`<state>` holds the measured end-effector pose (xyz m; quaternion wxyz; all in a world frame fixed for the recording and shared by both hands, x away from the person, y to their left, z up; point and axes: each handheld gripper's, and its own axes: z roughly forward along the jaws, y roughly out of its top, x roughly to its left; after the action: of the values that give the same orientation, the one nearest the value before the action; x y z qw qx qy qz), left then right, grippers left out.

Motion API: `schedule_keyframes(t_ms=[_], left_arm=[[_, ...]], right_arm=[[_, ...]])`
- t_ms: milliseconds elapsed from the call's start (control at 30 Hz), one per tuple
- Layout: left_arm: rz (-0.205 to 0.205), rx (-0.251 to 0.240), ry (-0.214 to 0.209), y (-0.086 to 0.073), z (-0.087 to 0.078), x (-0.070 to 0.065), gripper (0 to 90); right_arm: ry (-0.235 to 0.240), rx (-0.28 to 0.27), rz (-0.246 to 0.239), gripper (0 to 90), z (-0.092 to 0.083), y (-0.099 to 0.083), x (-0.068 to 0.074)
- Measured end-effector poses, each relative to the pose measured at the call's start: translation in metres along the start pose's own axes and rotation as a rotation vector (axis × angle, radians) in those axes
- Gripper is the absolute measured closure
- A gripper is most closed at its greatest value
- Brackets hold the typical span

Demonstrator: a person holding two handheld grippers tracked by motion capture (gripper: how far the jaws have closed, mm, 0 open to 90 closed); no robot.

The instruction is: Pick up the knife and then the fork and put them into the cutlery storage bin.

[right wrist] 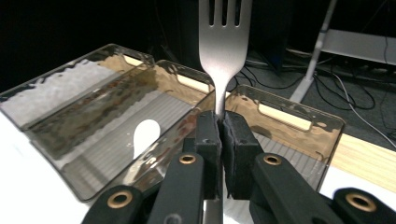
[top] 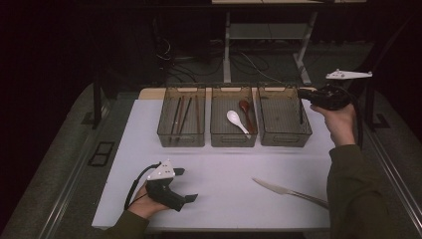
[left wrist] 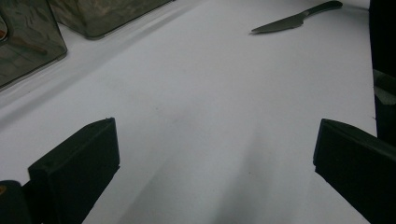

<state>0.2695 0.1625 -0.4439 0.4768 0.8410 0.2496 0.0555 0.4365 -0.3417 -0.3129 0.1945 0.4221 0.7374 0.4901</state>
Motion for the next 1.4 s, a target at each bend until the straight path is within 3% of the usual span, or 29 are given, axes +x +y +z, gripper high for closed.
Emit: schedule_keyframes(t_ms=[333,767,933,1133,1400], left_arm=[[0.002,-0.003,-0.001,0.0,0.0,0.0,0.0],[0.0,-0.007,0.002,0.0,-0.001,0.0,0.0],[0.0,-0.007,0.002,0.0,-0.001,0.0,0.0],[0.006,-0.005,0.009,-0.001,-0.002,0.0,0.0],[0.009,-0.004,0.015,-0.001,-0.002,0.001,0.0]], right_arm=[[-0.037,0.104,0.017,85.2,0.026,-0.005,-0.012],[-0.055,0.347,0.009,85.3,0.057,-0.025,-0.013],[-0.065,0.418,-0.006,85.2,0.065,-0.029,-0.011],[-0.076,0.484,-0.016,85.2,0.073,-0.032,-0.01],[-0.079,0.533,-0.019,85.2,0.082,-0.037,-0.011]])
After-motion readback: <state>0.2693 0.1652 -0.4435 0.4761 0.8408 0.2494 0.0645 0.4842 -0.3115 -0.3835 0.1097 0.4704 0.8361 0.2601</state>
